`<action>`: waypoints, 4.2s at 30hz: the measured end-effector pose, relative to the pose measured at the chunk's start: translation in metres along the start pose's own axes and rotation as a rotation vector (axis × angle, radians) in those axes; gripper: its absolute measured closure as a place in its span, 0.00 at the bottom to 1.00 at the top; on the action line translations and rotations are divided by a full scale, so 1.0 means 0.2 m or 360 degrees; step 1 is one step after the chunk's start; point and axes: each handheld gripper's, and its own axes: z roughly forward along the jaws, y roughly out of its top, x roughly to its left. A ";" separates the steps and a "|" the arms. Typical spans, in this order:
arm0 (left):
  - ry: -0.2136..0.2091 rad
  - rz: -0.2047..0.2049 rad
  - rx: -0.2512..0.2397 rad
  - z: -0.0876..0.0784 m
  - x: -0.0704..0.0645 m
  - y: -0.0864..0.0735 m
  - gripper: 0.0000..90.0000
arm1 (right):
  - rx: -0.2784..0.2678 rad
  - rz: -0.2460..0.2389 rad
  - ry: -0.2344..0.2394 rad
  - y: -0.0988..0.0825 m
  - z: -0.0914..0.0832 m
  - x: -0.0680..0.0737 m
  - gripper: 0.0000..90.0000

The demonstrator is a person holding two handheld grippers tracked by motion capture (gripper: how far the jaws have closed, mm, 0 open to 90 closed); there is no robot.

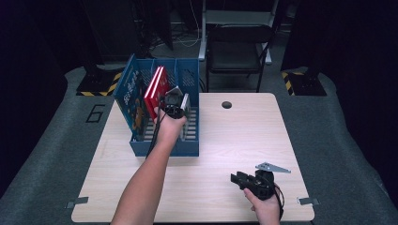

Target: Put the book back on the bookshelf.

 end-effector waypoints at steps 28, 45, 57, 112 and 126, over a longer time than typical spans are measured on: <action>0.0144 -0.0085 -0.0103 0.04 -0.04 0.14 0.85 | 0.0012 -0.0018 0.0021 0.00 0.00 -0.01 0.68; 0.0144 -0.0076 -0.0041 0.07 -0.03 0.12 0.84 | 0.0004 -0.0011 0.0023 0.00 0.00 0.00 0.68; 0.0119 -0.0077 0.0005 0.11 -0.02 0.10 0.82 | 0.0011 -0.0014 0.0020 0.00 0.01 -0.01 0.68; -0.0110 0.0039 -0.0054 -0.12 -0.02 0.05 0.50 | 0.0024 -0.0013 0.0003 0.00 0.03 0.00 0.68; -0.0170 0.0111 -0.0043 -0.20 -0.02 -0.01 0.50 | 0.0020 -0.0018 -0.0003 0.00 0.03 -0.01 0.68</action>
